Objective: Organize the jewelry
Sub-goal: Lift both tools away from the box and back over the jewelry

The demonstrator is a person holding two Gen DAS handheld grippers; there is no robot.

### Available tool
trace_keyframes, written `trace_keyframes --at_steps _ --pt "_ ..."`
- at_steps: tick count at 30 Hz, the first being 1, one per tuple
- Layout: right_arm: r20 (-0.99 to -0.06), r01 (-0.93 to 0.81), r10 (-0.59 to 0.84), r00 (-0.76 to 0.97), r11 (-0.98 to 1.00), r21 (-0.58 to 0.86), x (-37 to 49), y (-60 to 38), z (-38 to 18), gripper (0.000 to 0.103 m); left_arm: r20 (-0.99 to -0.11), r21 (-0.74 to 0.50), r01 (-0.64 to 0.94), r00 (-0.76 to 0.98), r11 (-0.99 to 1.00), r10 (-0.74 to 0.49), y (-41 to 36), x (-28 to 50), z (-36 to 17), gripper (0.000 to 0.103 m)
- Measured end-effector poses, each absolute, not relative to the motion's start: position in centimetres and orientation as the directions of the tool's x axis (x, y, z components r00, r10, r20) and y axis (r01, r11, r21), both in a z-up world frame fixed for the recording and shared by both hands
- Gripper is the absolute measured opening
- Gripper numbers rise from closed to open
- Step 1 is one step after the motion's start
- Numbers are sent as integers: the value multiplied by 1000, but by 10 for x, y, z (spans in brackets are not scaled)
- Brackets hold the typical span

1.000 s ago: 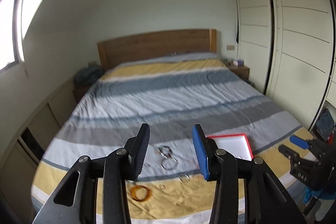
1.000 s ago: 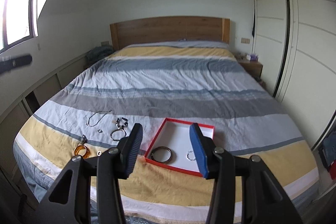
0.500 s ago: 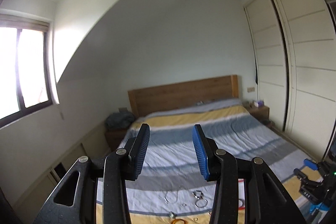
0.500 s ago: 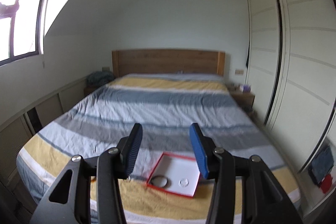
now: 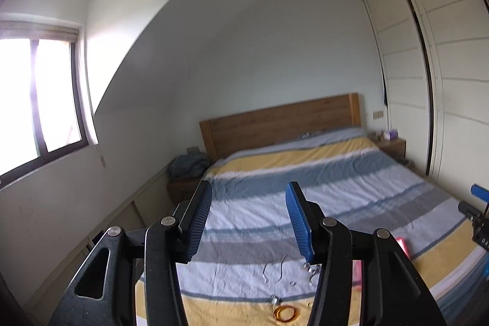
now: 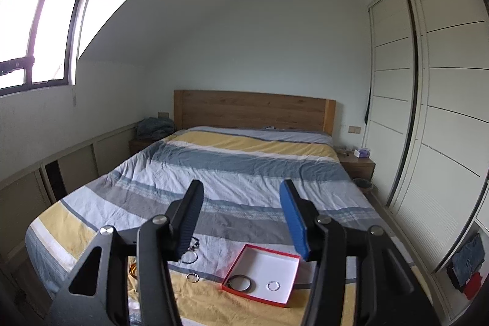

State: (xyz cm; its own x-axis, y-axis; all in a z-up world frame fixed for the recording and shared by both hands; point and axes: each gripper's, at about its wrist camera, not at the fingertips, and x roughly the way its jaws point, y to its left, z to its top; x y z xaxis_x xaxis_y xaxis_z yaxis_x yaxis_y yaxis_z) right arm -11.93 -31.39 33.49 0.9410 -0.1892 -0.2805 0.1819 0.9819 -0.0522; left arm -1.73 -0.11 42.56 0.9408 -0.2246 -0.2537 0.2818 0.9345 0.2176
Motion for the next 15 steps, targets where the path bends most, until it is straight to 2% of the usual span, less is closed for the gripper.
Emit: trace_keyframes --at_steps 9,15 --pt "-368 120 -132 920 991 -55 -67 -290 279 50 -418 167 297 885 940 -206 25 45 325 50" --pt "-449 57 -81 890 996 -67 -32 -276 232 50 -512 175 284 844 943 -159 36 82 253 51"
